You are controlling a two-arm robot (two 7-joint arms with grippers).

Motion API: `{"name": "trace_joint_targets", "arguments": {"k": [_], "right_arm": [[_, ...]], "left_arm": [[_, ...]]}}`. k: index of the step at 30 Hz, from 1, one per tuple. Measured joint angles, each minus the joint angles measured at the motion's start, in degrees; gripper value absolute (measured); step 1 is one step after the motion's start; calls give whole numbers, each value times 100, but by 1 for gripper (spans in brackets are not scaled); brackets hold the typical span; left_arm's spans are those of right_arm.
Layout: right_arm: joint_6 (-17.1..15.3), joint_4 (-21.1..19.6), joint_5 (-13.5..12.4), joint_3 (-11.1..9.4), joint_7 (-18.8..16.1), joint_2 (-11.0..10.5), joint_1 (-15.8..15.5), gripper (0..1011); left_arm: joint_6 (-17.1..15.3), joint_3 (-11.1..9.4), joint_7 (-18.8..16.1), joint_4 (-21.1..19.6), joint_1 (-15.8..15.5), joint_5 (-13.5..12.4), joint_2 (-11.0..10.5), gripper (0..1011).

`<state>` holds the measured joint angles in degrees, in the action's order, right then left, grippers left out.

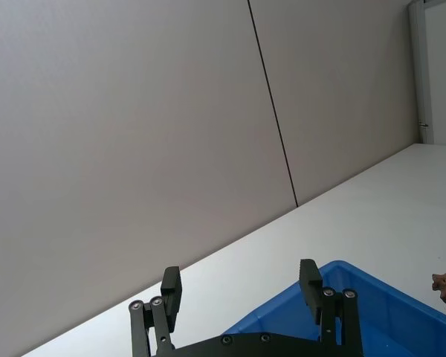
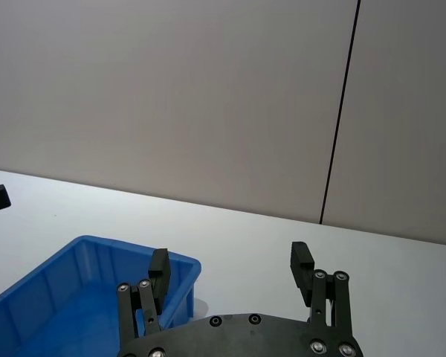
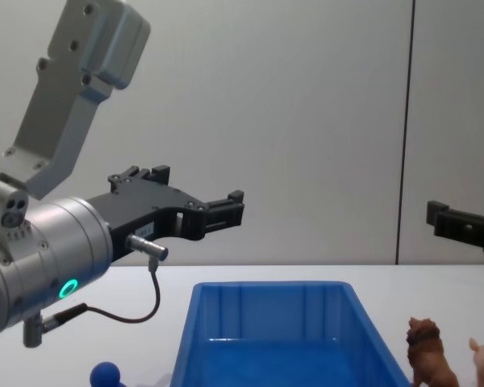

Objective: Pick up the two dolls from the table and place them into the box.

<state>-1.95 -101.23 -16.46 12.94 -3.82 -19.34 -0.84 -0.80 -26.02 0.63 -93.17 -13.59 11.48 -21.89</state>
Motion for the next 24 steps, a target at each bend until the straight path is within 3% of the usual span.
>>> {"name": "trace_joint_targets", "arguments": {"k": [16, 24], "right_arm": [[-20, 0, -6, -13, 18, -2, -11, 1001], [-221, -37, -38, -53, 216, -31, -90, 1001]], "left_arm": [[0, 0, 0, 0, 0, 0, 0, 1001], [0, 0, 0, 0, 0, 0, 0, 1001]]}}
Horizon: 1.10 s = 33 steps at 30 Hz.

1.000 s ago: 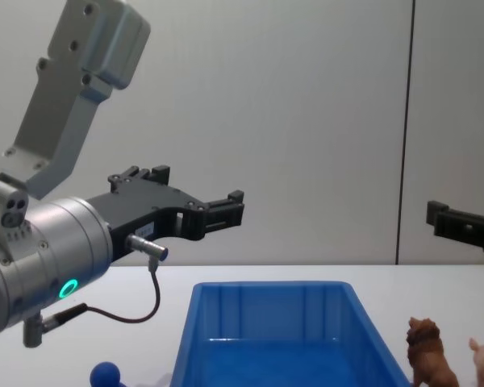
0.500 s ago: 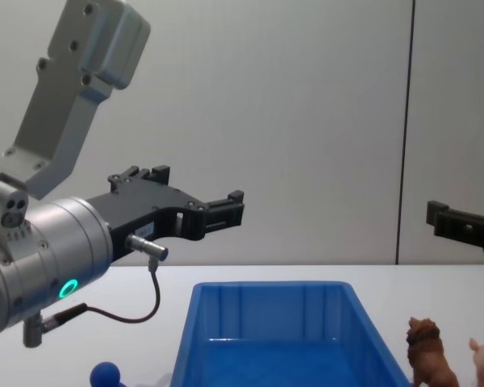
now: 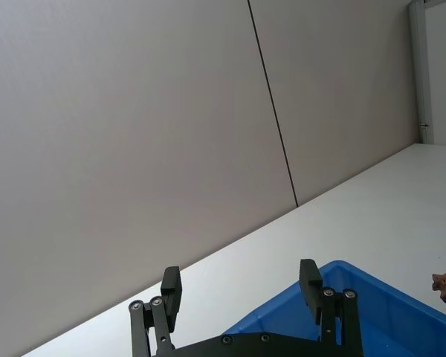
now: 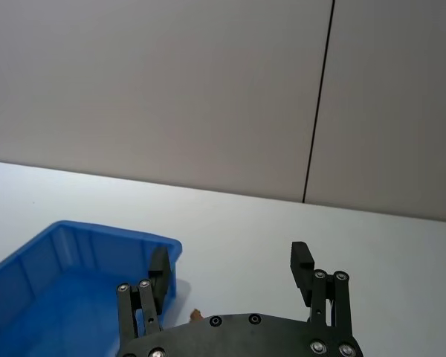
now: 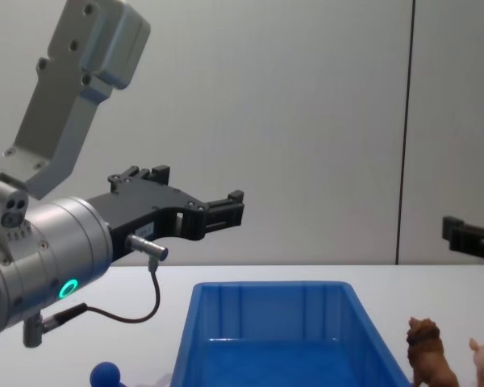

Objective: Pick up the two dolls from the table and place them into the box.

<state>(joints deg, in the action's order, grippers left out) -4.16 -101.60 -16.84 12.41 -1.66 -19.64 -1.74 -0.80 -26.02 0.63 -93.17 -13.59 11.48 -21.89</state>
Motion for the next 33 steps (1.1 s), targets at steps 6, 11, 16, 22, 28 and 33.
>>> {"name": "trace_joint_targets", "arguments": {"k": [6, 11, 16, 22, 28, 33], "right_arm": [[-253, -34, -8, -28, 227, -27, -114, 1001], [-414, -40, -7, -32, 370, -35, -204, 1001], [-536, -30, 15, -30, 494, -28, -290, 1001], [-655, 46, 81, 5, 636, 16, -383, 1001], [-698, 168, 160, 40, 732, 76, -438, 1001], [-703, 293, 205, 60, 762, 126, -449, 1001]], "left_arm": [[0, 0, 0, 0, 0, 0, 0, 1001], [0, 0, 0, 0, 0, 0, 0, 1001], [0, 0, -1, 0, 0, 0, -1, 1001], [0, 0, 0, 0, 0, 0, 0, 1001], [0, 0, 0, 0, 0, 0, 0, 1001], [0, 0, -1, 0, 0, 0, 0, 1001]]}}
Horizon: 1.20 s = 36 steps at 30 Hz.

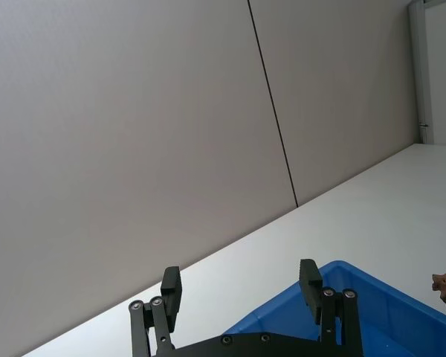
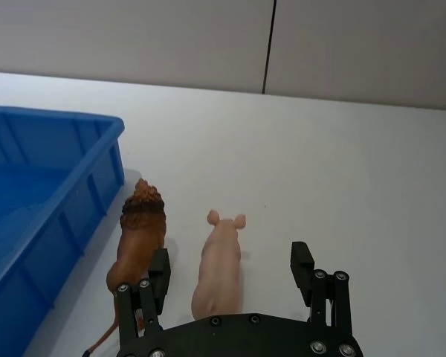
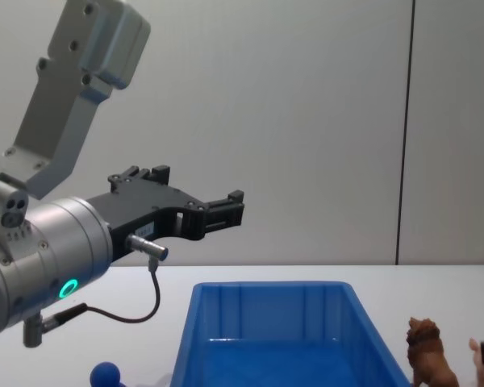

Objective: Pick up the two dolls from the table and place them into the box.

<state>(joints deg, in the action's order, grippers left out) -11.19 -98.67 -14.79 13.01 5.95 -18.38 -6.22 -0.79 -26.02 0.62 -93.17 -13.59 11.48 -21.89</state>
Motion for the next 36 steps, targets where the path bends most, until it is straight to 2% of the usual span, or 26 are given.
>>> {"name": "trace_joint_targets", "arguments": {"k": [10, 15, 19, 20, 24, 25, 30, 31, 36], "right_arm": [[26, 349, 93, 40, -48, 122, 71, 1001], [66, 522, 136, 53, -117, 179, 131, 932], [118, 708, 179, 68, -180, 239, 205, 822], [130, 734, 188, 70, -192, 248, 216, 768], [170, 870, 219, 80, -231, 296, 274, 704], [185, 911, 230, 83, -243, 312, 292, 632], [224, 1022, 259, 87, -270, 353, 335, 503], [237, 1052, 267, 88, -277, 365, 347, 434], [292, 1092, 301, 88, -296, 387, 366, 362]], "left_arm": [[0, 0, 0, 0, 0, 0, 0, 1001], [0, 0, 0, 0, 0, 0, 0, 1001], [0, 0, 0, 0, 0, 0, 0, 1001], [0, 0, 0, 0, 0, 0, 0, 1001], [0, 0, 0, 0, 0, 0, 0, 1001], [0, 0, 0, 0, 0, 0, 0, 1001], [0, 0, 0, 0, 0, 0, 0, 1001], [0, 0, 0, 0, 0, 0, 0, 1001], [0, 0, 0, 0, 0, 0, 0, 1001]]}}
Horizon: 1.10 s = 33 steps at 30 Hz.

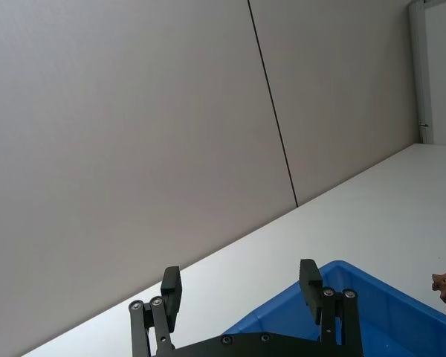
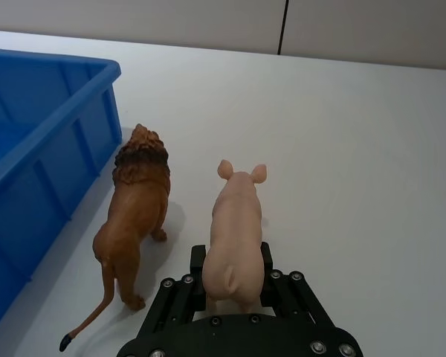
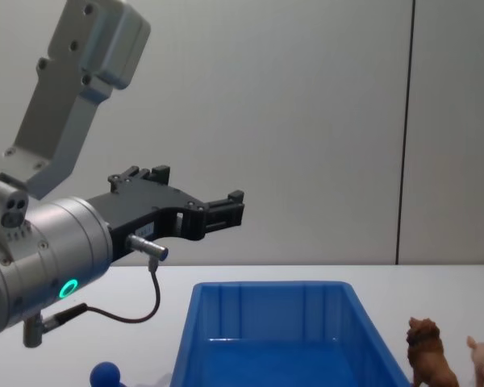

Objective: Pick up the two dolls from the table and place them into the box.

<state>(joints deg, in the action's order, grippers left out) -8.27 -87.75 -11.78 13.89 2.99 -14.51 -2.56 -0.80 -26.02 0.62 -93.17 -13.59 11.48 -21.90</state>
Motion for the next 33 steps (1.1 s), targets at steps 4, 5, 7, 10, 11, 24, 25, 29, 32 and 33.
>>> {"name": "trace_joint_targets", "arguments": {"k": [4, 5, 7, 10, 11, 24, 25, 29, 32, 33], "right_arm": [[90, -5, 43, -1, -23, 7, 3, 362], [129, -29, 62, -2, -33, 7, 1, 362], [177, -63, 84, -3, -48, 6, -4, 362], [296, -193, 130, -9, -97, -5, -25, 362], [321, -229, 137, -10, -111, -8, -31, 362], [645, -780, 120, 2, -646, -26, -40, 362], [652, -800, 114, 6, -684, -22, -33, 362], [673, -877, 78, 39, -923, 11, 10, 362], [672, -909, 55, 80, -1126, 58, 63, 362], [663, -912, 47, 107, -1229, 89, 96, 362]], "left_arm": [[0, 0, 0, 0, 0, 0, 0, 1001], [0, 0, 0, 0, 0, 0, 0, 1001], [0, 0, 0, 0, 0, 0, 0, 1001], [0, 0, 0, 0, 0, 0, 0, 1001], [0, 0, 0, 0, 0, 0, 0, 1001], [0, 0, 0, 0, 0, 0, 0, 1001], [0, 0, 0, 0, 0, 0, 0, 1001], [0, 0, 0, 0, 0, 0, 0, 1001], [0, 0, 0, 0, 0, 0, 0, 1001], [0, 0, 0, 0, 0, 0, 0, 1001]]}}
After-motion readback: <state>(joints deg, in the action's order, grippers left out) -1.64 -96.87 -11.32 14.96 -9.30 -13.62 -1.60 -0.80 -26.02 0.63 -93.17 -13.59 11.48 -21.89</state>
